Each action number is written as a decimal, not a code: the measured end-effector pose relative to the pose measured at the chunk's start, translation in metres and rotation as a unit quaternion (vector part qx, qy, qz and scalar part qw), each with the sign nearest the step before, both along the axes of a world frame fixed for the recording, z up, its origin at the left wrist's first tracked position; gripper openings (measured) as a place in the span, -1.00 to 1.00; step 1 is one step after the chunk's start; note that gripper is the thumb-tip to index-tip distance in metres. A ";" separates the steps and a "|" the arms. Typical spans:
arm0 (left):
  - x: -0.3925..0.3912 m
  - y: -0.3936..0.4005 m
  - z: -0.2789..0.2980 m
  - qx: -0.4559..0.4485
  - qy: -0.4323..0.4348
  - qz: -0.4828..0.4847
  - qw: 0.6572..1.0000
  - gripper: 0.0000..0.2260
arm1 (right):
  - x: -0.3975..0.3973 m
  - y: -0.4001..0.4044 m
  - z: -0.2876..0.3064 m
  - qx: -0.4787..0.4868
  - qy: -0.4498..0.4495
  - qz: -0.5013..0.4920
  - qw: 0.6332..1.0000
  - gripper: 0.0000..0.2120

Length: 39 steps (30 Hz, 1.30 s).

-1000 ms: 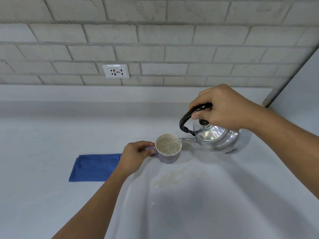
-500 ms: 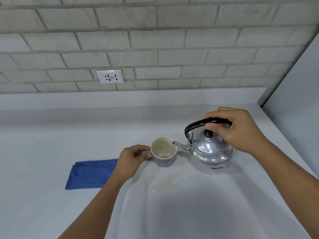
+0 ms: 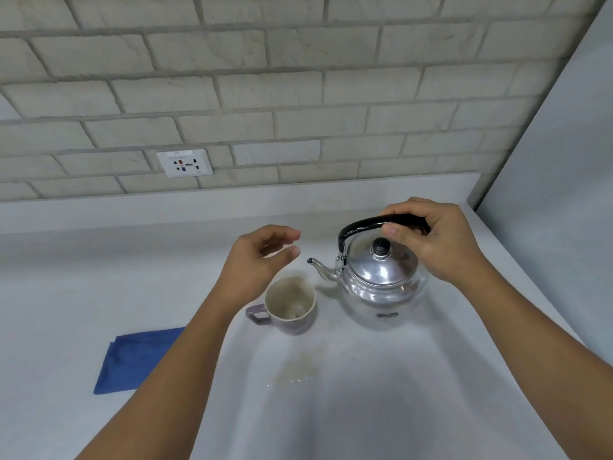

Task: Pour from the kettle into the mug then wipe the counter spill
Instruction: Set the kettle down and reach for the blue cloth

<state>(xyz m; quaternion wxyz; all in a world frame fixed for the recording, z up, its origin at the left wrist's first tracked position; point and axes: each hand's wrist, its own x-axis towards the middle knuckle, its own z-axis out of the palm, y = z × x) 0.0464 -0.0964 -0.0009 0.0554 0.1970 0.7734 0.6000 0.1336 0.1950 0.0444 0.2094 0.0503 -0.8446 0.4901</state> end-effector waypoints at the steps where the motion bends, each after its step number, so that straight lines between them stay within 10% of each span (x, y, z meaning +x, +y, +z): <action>1: -0.002 0.009 0.006 0.005 0.004 -0.015 1.000 -0.82 | -0.003 0.001 0.000 -0.006 0.001 -0.003 1.000 -0.82; 39: -0.064 0.130 -0.029 -0.081 -0.003 0.021 0.996 -0.79 | -0.089 0.060 -0.055 0.001 -0.105 -0.024 0.994 -0.82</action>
